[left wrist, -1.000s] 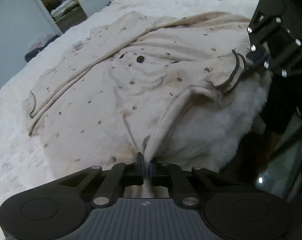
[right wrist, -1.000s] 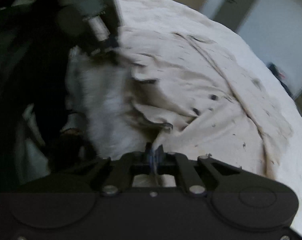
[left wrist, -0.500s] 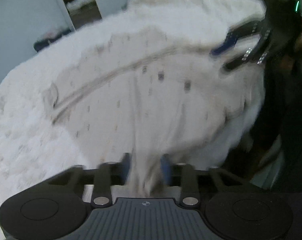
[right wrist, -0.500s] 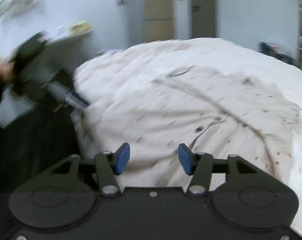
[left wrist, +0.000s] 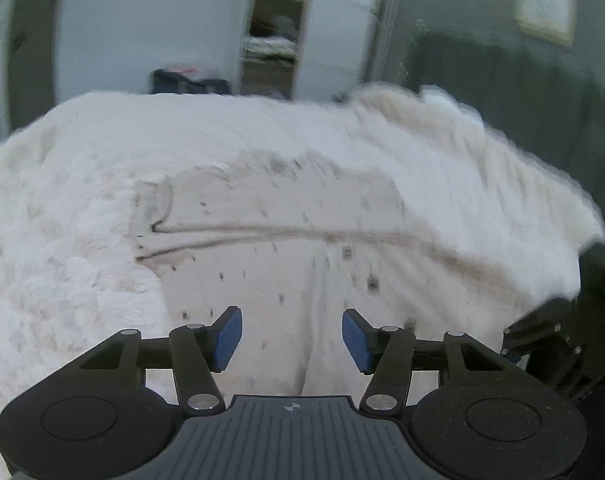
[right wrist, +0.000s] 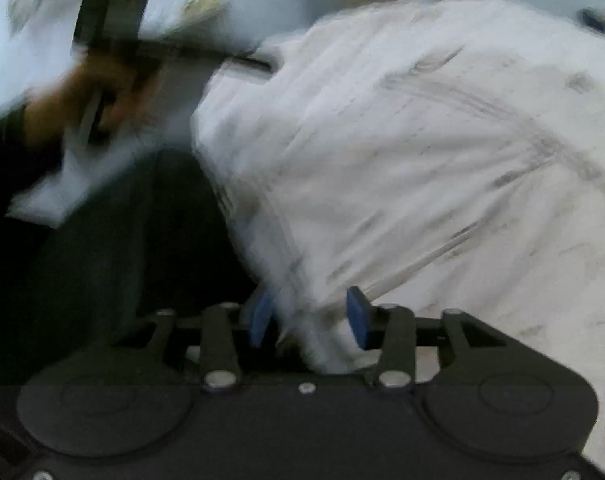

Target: Fold clothes

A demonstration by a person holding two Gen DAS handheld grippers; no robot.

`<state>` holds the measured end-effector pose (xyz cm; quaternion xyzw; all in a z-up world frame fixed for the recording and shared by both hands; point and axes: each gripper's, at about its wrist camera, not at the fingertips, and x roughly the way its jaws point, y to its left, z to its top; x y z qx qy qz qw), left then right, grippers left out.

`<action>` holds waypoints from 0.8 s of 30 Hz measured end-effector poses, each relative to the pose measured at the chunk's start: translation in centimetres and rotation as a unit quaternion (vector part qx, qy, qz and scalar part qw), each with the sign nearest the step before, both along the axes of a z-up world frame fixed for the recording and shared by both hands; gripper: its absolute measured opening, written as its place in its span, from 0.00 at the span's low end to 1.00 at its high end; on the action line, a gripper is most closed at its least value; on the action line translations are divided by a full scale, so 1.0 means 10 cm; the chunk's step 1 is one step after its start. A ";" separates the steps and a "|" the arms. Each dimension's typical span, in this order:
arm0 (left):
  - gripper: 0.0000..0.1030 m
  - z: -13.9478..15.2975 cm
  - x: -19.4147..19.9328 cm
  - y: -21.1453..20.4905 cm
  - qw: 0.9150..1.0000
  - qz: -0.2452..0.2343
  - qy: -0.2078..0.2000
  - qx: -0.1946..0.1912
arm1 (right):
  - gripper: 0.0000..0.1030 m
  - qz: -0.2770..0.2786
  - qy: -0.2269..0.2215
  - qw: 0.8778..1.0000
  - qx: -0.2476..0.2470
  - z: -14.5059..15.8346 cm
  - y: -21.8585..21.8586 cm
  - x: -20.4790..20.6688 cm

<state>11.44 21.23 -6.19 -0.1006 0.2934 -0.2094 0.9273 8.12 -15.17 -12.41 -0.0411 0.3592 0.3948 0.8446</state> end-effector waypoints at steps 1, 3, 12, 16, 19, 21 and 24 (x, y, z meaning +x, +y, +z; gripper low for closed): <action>0.60 0.02 0.06 0.05 1.000 0.011 -0.003 -0.022 | 0.61 -0.041 -0.029 0.999 -0.008 0.09 -0.14 0.10; 0.64 0.03 0.15 0.11 0.998 0.022 -0.009 -0.051 | 0.62 -0.115 -0.092 0.987 -0.056 0.18 -0.33 0.33; 0.73 -0.42 0.68 0.08 0.990 0.036 -0.004 -0.133 | 0.62 -0.164 -0.229 0.909 -0.306 -0.48 -0.13 1.23; 0.73 -0.68 0.85 -0.13 0.992 0.028 0.013 -0.125 | 0.57 -0.145 -0.275 0.868 -0.387 -0.87 0.18 1.38; 0.73 -0.96 0.87 -0.23 0.990 0.026 0.027 -0.132 | 0.48 -0.151 -0.312 0.835 -0.427 -1.01 0.31 1.45; 0.73 -1.07 0.84 -0.26 0.990 0.027 0.037 -0.131 | 0.32 -0.151 -0.317 0.829 -0.435 -1.00 0.27 1.48; 0.73 -1.09 0.83 -0.38 0.995 0.012 0.036 -0.094 | 0.05 -0.165 -0.315 0.834 -0.422 -0.90 0.19 1.49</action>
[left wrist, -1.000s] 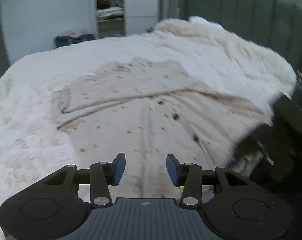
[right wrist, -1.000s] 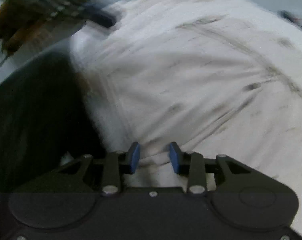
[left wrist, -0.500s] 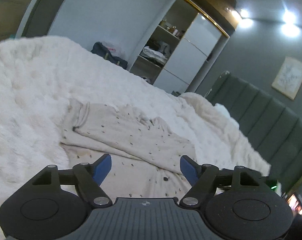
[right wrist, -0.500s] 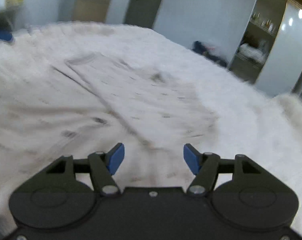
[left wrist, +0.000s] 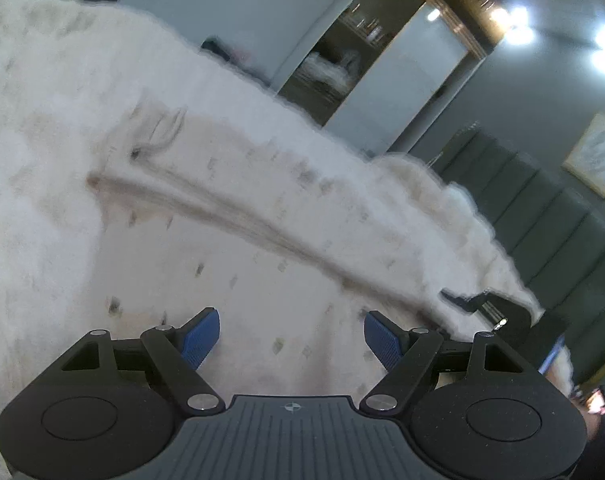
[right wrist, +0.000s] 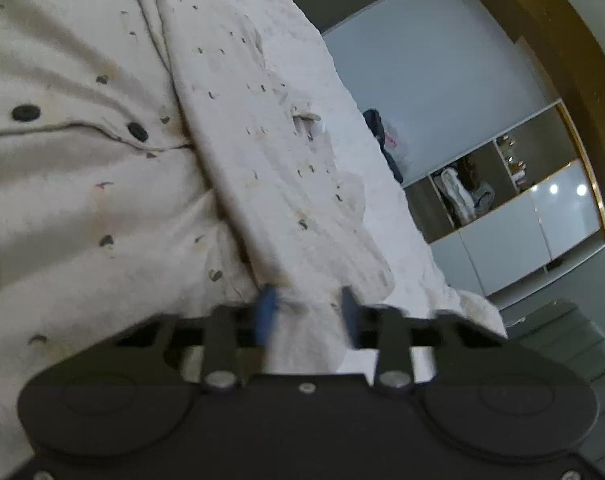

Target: Fold clothes

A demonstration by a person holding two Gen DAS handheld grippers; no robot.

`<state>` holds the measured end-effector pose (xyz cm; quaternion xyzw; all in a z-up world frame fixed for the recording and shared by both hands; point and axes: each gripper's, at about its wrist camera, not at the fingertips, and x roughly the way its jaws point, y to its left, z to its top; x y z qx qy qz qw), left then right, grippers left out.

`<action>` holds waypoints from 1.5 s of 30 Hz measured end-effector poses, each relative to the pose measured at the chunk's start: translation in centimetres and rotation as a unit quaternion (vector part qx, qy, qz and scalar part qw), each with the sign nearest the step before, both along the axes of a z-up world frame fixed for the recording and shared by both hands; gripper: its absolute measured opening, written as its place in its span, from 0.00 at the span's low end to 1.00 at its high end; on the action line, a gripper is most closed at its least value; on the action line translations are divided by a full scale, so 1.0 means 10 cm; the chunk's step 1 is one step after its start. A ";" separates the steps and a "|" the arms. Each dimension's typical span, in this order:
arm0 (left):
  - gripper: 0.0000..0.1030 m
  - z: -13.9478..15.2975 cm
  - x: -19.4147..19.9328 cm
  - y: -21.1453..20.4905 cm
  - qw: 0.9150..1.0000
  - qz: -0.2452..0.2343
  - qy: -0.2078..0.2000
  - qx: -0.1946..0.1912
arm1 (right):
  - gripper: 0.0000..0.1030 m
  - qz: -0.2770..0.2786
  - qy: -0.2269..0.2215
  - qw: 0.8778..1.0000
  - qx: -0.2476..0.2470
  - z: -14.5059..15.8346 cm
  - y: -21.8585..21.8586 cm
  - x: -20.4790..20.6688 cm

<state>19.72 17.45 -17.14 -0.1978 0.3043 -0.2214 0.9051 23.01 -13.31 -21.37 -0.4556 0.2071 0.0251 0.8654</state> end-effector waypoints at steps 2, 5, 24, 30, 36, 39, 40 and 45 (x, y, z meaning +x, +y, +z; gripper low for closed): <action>0.74 -0.02 0.00 -0.04 1.000 -0.008 -0.005 0.008 | 0.05 -0.009 -0.010 0.999 0.029 0.11 -0.08 -0.05; 0.74 -0.05 0.01 -0.05 1.000 -0.012 0.001 0.011 | 0.04 -0.055 -0.018 0.993 0.100 0.30 -0.33 -0.02; 0.74 -0.08 0.08 -0.11 1.000 -0.020 0.014 0.006 | 0.56 -0.107 0.023 0.901 0.420 1.13 -1.80 0.79; 0.74 -0.11 0.13 -0.15 0.999 -0.025 0.019 0.014 | 0.29 -0.152 0.129 0.822 0.534 0.80 -2.19 1.91; 0.74 -0.13 0.18 -0.17 0.999 -0.028 0.026 0.014 | 0.00 -0.145 0.178 0.805 0.547 0.61 -2.16 1.95; 0.74 -0.14 0.18 -0.18 0.999 -0.029 0.027 0.015 | 0.00 -0.157 0.135 0.804 0.558 0.72 -2.43 1.91; 0.74 -0.14 0.18 -0.18 0.999 -0.028 0.027 0.015 | 0.00 -0.161 0.120 0.803 0.562 0.76 -2.53 1.90; 0.74 -0.15 0.18 -0.20 0.999 -0.029 0.029 0.020 | 0.11 -0.167 0.103 0.775 0.600 0.84 -2.69 1.83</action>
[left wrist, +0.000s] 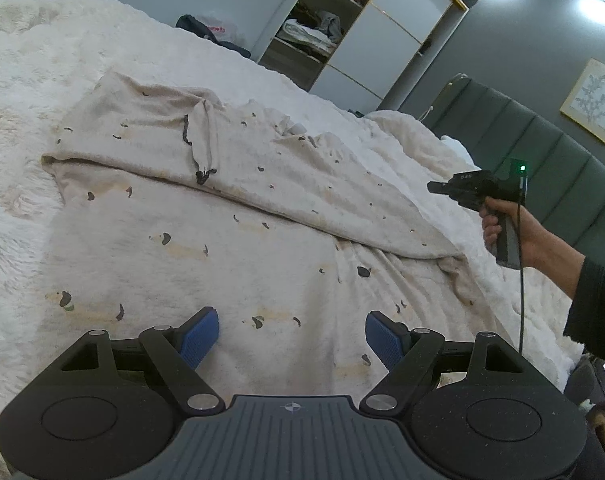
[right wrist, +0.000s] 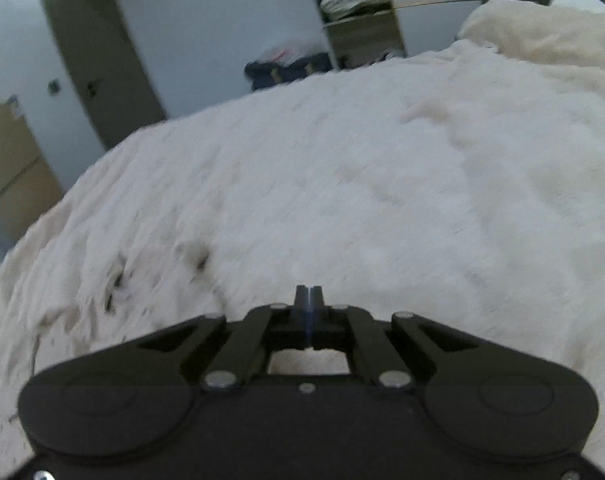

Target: Fold clothes

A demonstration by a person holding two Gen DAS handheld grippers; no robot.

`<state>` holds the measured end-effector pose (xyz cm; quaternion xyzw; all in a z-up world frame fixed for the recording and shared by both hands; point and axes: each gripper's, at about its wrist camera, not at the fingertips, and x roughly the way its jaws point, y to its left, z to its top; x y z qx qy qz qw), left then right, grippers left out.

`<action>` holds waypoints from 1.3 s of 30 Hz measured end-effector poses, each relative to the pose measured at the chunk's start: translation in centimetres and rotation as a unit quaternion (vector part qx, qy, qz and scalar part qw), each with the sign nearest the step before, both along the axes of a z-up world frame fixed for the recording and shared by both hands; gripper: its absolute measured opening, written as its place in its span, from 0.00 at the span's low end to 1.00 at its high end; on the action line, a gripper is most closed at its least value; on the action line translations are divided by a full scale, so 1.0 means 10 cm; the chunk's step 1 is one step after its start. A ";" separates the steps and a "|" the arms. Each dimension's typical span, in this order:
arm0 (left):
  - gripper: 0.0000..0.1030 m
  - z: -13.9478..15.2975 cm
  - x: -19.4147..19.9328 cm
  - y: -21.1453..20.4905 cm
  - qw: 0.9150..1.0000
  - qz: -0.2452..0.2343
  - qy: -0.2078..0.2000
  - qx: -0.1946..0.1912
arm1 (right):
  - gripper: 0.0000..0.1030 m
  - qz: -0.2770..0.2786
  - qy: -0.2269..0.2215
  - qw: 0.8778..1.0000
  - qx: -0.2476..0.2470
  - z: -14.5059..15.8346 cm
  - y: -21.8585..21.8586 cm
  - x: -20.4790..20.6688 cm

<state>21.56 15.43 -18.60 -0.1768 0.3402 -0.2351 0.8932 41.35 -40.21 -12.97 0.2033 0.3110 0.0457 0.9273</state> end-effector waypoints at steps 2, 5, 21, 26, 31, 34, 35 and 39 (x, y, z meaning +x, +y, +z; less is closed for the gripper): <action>0.74 -0.01 0.01 -0.02 1.000 0.000 0.001 0.005 | 0.37 0.034 0.013 0.998 0.046 -0.07 0.03 0.03; 0.75 -0.01 0.01 -0.02 1.000 0.000 0.002 0.008 | 0.37 0.047 0.025 0.997 0.051 -0.14 0.15 0.10; 0.75 -0.04 0.03 -0.02 1.000 -0.002 0.008 0.009 | 0.00 0.053 0.031 0.998 -0.031 0.00 0.17 0.23; 0.75 -0.05 0.03 -0.03 1.000 -0.002 0.009 0.008 | 0.00 0.007 0.039 0.995 -0.096 0.02 0.15 0.28; 0.75 -0.05 0.04 -0.02 1.000 -0.003 0.009 0.010 | 0.03 -0.015 0.066 0.992 -0.102 -0.08 -0.02 0.36; 0.76 -0.05 0.04 -0.03 1.000 -0.004 0.010 0.011 | 0.15 0.030 0.050 0.997 -0.046 -0.03 0.03 0.22; 0.76 -0.05 0.04 -0.03 1.000 -0.005 0.010 0.011 | 0.22 0.044 0.045 0.998 -0.030 -0.01 0.06 0.16; 0.77 -0.05 0.03 -0.05 1.000 -0.008 0.009 0.016 | 0.37 0.073 0.076 0.994 -0.002 -0.15 0.18 0.01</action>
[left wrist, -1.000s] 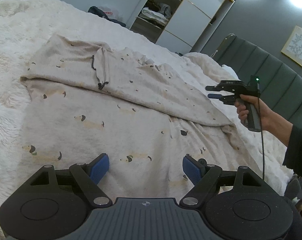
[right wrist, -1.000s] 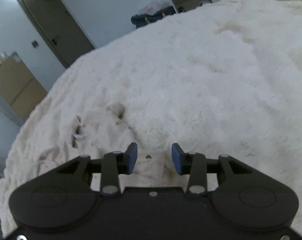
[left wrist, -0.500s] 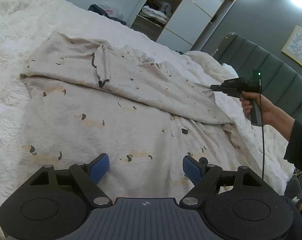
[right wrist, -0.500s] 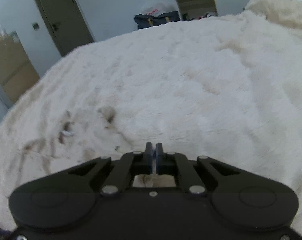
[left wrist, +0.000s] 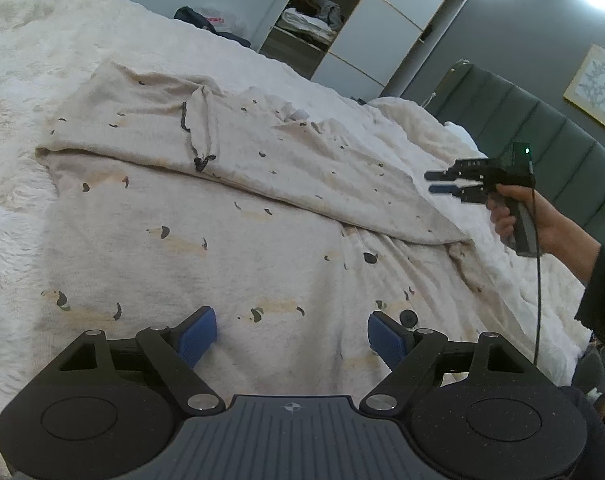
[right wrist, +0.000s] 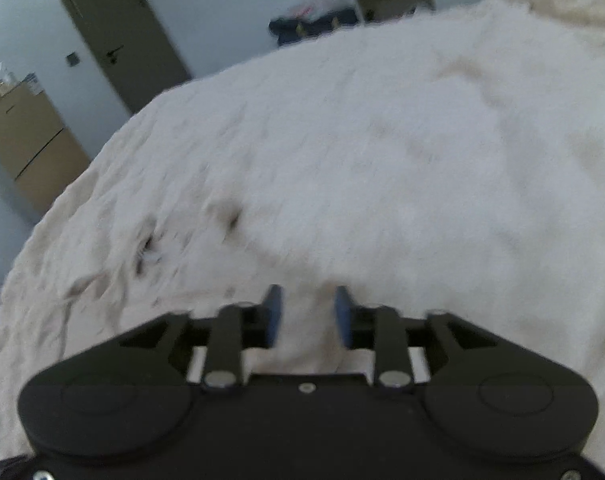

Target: Fold clothes

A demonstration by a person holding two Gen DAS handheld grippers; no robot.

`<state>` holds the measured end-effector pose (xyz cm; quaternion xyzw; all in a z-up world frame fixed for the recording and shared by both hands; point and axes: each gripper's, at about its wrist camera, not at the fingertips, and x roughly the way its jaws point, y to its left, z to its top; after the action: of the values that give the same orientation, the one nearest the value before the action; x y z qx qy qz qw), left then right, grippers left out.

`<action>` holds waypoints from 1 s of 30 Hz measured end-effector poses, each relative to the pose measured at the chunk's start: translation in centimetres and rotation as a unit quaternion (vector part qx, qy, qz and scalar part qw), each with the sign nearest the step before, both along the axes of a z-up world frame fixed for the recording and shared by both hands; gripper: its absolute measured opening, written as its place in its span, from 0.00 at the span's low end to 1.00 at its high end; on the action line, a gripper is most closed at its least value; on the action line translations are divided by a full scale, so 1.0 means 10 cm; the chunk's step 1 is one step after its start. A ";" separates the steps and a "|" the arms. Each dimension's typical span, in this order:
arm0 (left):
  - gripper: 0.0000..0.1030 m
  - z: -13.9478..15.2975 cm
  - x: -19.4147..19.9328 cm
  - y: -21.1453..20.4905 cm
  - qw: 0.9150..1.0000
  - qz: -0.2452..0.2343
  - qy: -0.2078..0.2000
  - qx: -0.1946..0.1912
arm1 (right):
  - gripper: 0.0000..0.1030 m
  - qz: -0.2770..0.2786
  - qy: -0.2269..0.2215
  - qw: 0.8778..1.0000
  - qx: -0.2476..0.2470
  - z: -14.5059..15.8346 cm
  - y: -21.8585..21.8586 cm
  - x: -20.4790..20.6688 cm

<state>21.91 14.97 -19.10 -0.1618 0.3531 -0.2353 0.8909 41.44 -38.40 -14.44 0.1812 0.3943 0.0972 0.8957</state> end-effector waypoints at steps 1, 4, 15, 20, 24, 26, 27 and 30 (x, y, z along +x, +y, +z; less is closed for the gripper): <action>0.77 0.00 0.00 0.00 1.000 -0.001 0.000 0.001 | 0.39 0.004 0.011 1.000 -0.004 -0.07 0.06 -0.06; 0.77 0.00 0.00 -0.01 1.000 -0.002 0.000 0.002 | 0.13 0.026 0.039 0.999 -0.001 -0.25 0.20 -0.19; 0.77 -0.01 0.00 -0.02 1.000 -0.008 0.000 0.010 | 0.08 -0.057 -0.014 0.988 -0.144 0.02 0.07 -0.43; 0.80 -0.02 0.00 -0.04 1.000 -0.012 -0.003 0.020 | 0.35 0.018 -0.100 0.980 -0.173 0.25 0.62 -0.66; 0.80 -0.02 0.00 -0.05 1.000 -0.016 -0.005 0.027 | 0.32 0.117 -0.112 0.957 -0.242 -0.02 1.06 -0.87; 0.80 -0.02 -0.02 -0.04 0.999 -0.016 -0.007 0.028 | 0.32 0.115 -0.089 0.943 -0.300 -0.28 1.05 -0.98; 0.80 -0.01 -0.03 -0.04 0.999 -0.017 -0.008 0.030 | 0.33 0.113 -0.076 0.934 -0.329 -0.42 1.04 -1.04; 0.80 0.00 -0.09 -0.07 0.999 -0.023 -0.015 0.046 | 0.33 0.013 -0.031 0.920 -0.391 -0.52 0.70 -1.28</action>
<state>21.05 14.26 -19.08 -0.1086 0.3537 -0.2417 0.8971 28.67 -31.44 -19.61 -0.1912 0.3753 -0.0473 0.9057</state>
